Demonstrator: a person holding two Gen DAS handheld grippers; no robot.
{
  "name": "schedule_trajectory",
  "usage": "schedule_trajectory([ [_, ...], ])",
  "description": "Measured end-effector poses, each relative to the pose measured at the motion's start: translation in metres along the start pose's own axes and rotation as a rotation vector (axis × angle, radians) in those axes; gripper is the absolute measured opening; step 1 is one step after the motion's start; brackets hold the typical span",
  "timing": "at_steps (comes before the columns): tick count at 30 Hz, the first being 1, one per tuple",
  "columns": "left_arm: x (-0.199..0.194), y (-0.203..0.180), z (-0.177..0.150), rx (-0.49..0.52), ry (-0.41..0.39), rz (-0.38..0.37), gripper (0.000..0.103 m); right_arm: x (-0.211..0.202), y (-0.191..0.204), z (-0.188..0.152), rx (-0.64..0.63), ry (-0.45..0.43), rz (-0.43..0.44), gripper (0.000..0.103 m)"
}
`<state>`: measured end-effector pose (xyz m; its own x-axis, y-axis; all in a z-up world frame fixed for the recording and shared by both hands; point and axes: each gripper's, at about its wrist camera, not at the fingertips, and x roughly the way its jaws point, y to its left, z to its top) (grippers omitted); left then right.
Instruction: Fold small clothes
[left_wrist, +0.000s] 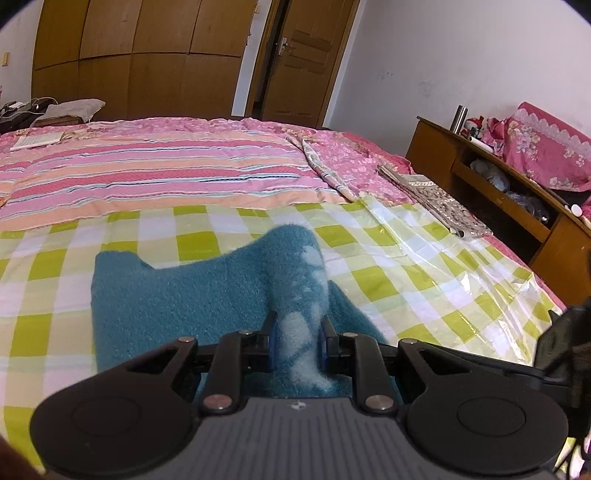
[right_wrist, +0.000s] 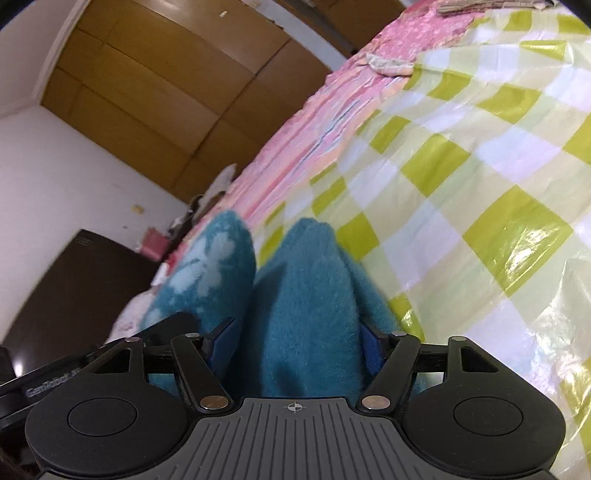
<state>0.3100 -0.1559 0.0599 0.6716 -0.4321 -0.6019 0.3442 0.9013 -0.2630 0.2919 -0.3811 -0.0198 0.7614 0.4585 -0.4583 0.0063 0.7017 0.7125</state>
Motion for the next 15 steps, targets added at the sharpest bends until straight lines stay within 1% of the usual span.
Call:
schedule_trajectory([
  [1, -0.001, 0.001, 0.0, -0.003, -0.002, -0.005, 0.027, -0.005, 0.004, -0.002, -0.006, -0.004, 0.006, 0.048],
  [2, -0.001, 0.003, 0.0, -0.008, -0.005, -0.011, 0.027, -0.011, 0.011, -0.004, -0.03, -0.009, 0.008, 0.046],
  [4, -0.002, 0.005, -0.001, -0.017, -0.009, -0.02, 0.027, -0.017, 0.025, -0.009, -0.092, -0.028, 0.007, 0.045],
  [7, -0.004, 0.007, -0.002, -0.021, -0.01, -0.026, 0.027, -0.01, 0.038, -0.011, -0.162, -0.049, -0.063, 0.045],
  [8, -0.004, 0.007, -0.001, -0.019, -0.01, -0.028, 0.027, -0.007, 0.04, -0.012, -0.173, -0.045, -0.06, 0.045],
  [9, -0.004, 0.007, -0.001, -0.018, -0.01, -0.028, 0.027, -0.001, 0.037, -0.01, -0.157, -0.029, -0.047, 0.047],
  [10, -0.003, 0.008, -0.001, -0.02, -0.01, -0.028, 0.027, 0.006, 0.031, -0.005, -0.122, -0.008, -0.031, 0.047],
  [13, -0.002, 0.012, -0.001, -0.047, -0.01, -0.041, 0.027, 0.021, 0.015, 0.008, -0.041, 0.012, -0.006, 0.048],
  [15, -0.002, 0.015, -0.002, -0.058, -0.011, -0.052, 0.027, 0.022, 0.005, 0.012, 0.025, 0.02, 0.008, 0.047],
])
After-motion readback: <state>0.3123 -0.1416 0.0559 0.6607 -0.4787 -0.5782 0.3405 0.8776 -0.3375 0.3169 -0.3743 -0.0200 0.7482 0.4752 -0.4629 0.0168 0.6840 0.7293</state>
